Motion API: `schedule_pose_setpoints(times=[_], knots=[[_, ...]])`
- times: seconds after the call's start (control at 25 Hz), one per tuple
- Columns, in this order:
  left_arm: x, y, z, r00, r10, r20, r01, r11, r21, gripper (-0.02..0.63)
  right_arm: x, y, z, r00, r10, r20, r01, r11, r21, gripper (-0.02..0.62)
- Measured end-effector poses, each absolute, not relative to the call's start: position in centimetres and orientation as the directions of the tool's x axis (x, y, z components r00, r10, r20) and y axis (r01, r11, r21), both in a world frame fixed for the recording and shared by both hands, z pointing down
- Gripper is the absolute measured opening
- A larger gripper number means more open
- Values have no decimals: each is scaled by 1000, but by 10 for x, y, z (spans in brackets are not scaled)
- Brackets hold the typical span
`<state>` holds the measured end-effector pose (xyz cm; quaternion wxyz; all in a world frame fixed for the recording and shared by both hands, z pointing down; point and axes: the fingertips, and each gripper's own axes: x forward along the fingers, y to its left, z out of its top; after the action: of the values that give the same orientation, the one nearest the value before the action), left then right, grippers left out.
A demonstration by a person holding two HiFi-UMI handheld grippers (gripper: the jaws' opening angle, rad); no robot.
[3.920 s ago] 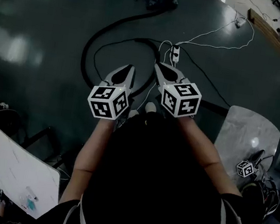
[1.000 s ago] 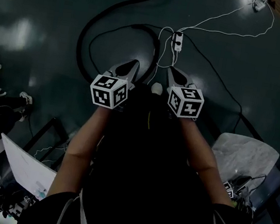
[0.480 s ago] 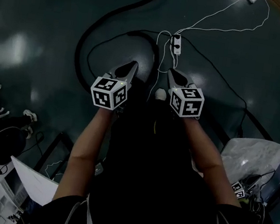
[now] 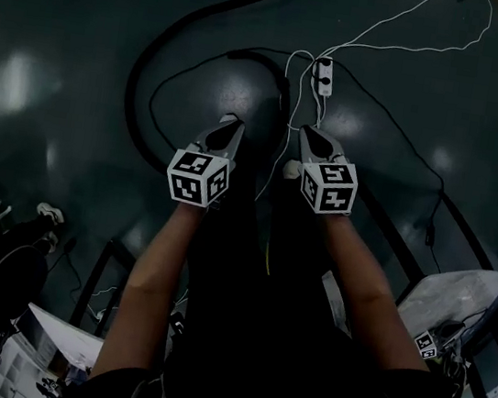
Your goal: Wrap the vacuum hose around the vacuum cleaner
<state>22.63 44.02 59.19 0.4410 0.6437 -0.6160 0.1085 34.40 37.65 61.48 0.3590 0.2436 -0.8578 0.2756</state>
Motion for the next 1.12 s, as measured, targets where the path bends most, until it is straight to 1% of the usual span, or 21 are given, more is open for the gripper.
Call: schedule_pose_setpoints(times=[0.28,0.6,0.68,0.92,1.12], knots=[[215,432,677,281,-638,717,-881,125,456,8,308,368,691,-597,-179,782,-596,752,-283,-2],[206,427,778,277,-604,747,-881,151,449,8,292,362,794,-553,-150,820,-595,760,-262,3],[202,427,803,272,-593,758,-880,165,445,8,288,364,819,-545,-140,827,-598,756,-266,20],[196,429,868,270,-562,782,-877,191,441,8,290,366,888,-506,-131,853,-630,731,-261,31],[191,422,907,266,-558,786,-901,146,408,8,290,349,937,-503,-151,851,-647,718,-255,55]])
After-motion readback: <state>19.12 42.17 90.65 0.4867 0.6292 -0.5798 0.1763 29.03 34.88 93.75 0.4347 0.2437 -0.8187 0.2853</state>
